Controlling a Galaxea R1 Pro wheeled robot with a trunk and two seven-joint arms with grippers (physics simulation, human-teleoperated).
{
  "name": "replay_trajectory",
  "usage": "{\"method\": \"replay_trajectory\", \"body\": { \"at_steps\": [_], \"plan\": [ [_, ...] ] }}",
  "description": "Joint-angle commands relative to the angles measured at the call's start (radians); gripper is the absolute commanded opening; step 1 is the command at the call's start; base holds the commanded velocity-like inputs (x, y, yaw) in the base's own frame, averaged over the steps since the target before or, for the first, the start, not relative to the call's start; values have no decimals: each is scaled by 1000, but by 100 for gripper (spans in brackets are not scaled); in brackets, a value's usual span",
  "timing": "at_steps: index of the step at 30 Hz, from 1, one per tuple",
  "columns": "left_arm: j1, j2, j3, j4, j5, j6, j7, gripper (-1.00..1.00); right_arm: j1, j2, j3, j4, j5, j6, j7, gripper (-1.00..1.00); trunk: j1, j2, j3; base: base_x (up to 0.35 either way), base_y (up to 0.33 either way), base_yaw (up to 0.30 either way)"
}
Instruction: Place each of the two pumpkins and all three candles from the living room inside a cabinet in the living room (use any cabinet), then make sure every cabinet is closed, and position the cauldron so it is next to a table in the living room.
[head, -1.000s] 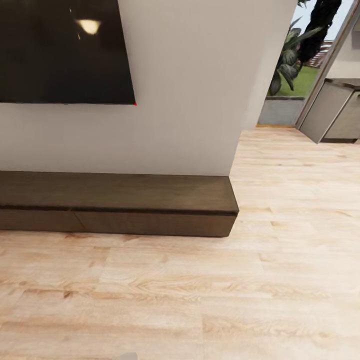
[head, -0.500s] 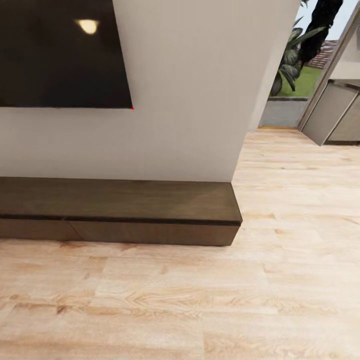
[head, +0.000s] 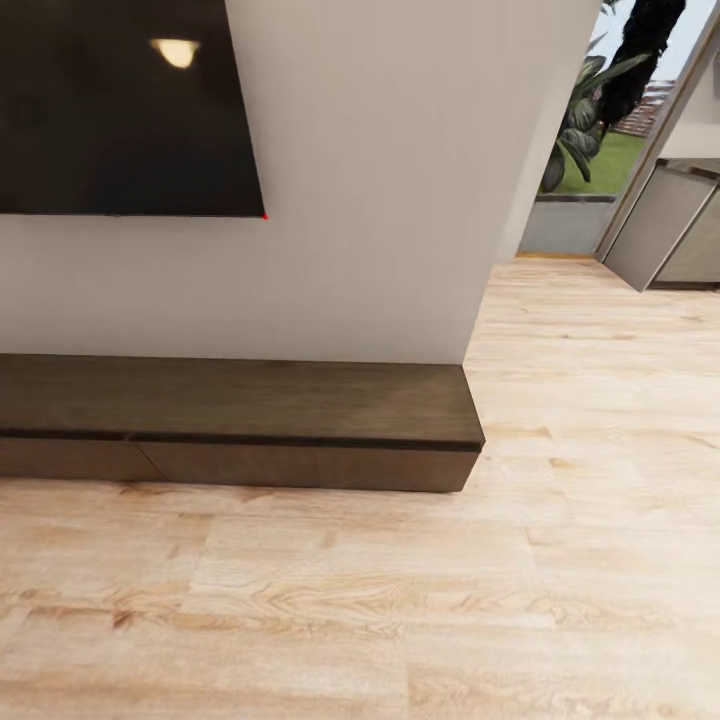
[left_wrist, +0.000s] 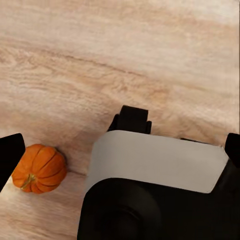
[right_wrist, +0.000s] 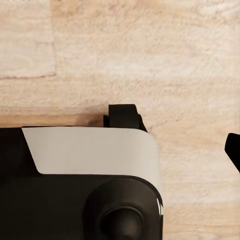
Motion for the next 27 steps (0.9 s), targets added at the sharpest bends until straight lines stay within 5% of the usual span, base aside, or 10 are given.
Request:
{"method": "replay_trajectory", "body": {
  "at_steps": [1,6,7,11,13,21,24,27],
  "plan": [
    [-6,-4,0,-1,0,3,-6,100,0,0,0,0,0,-1,0,100,0,0,0,0,0,0],
    [-34,-25,1,-2,0,20,-34,100,0,2,0,0,0,-1,0,100,0,0,0,0,0,0],
    [-289,-35,2,-2,1,39,-185,100,0,4,0,1,0,-1,0,100,0,0,0,0,0,0],
    [-379,-81,3,-6,3,89,-233,100,0,5,0,1,0,0,0,100,0,0,0,0,0,0],
    [-421,-91,3,-18,4,97,-306,100,0,5,0,1,0,0,0,100,0,0,0,0,0,0],
    [-610,-97,8,-86,11,224,-651,100,1,5,0,1,0,0,0,100,0,0,0,0,0,0],
    [-658,-97,9,-139,11,233,-740,100,0,4,0,1,0,0,0,100,0,0,0,0,0,0],
    [-728,-97,10,-284,12,237,-792,100,1,4,0,1,0,0,0,100,0,0,0,0,0,0]
  ]
}}
